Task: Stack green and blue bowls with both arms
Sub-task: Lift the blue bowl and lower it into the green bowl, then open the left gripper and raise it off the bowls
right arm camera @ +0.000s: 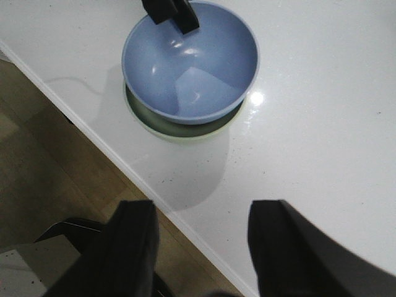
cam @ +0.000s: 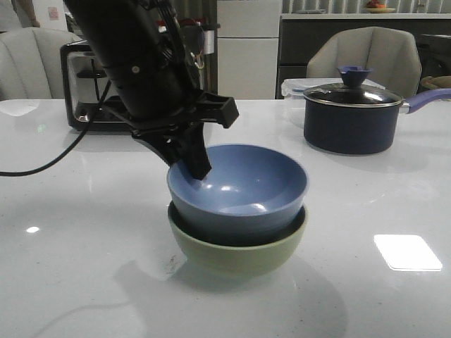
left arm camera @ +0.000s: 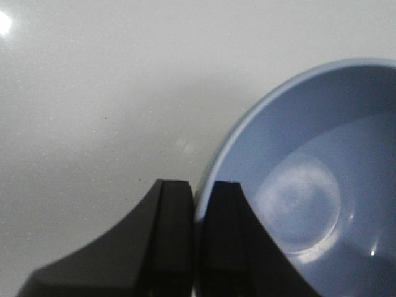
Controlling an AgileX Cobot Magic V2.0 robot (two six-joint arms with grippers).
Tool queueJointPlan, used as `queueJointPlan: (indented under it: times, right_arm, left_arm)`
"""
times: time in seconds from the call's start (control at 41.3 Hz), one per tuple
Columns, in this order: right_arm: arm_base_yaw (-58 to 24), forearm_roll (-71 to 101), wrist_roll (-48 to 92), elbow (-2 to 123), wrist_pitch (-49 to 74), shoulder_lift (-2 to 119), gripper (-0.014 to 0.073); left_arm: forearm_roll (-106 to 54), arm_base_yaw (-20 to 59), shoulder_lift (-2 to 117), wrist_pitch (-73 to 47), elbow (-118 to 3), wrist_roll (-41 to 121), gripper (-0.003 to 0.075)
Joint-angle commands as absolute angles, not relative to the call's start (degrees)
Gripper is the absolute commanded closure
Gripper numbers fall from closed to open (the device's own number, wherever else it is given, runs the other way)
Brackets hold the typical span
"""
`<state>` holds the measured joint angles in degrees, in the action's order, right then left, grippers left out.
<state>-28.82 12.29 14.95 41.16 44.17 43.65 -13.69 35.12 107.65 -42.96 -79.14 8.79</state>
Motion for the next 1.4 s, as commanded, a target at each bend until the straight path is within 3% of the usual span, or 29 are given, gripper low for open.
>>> queueJointPlan:
  times: [0.0, 0.073, 0.218, 0.315, 0.581, 1.041, 1.38]
  right_arm:
    - [-28.86, 12.74, 15.54, 42.75, 40.56, 43.3, 0.0141]
    - [-28.86, 12.74, 15.54, 42.75, 40.56, 43.3, 0.0141]
    - [-28.86, 12.74, 15.54, 42.75, 40.56, 43.3, 0.0141]
    - [-28.86, 12.74, 15.54, 42.75, 40.56, 43.3, 0.0141]
    - [-28.86, 12.74, 15.54, 42.75, 40.56, 43.3, 0.0141]
    - [-28.86, 12.74, 15.54, 42.75, 40.5, 43.3, 0.0141]
    - [-28.86, 12.74, 15.54, 42.75, 40.09, 43.3, 0.0141]
  left_arm:
    - [-15.15, 35.6, 105.85, -39.79, -81.03, 8.74, 0.0606]
    - [-15.27, 35.6, 106.1, -39.53, -81.03, 8.74, 0.054]
    - [-15.37, 35.6, 106.1, -40.75, -81.03, 8.74, 0.03]
    - [-15.37, 35.6, 104.77, -41.78, -81.03, 8.85, 0.0225]
    - [-14.42, 35.6, 91.8, -43.09, -79.46, 10.37, 0.0223]
    - [-9.74, 35.6, 60.67, -41.64, -58.74, 10.37, 0.0223]
    - [-8.63, 35.6, 44.29, -41.64, -46.26, 10.37, 0.0223]
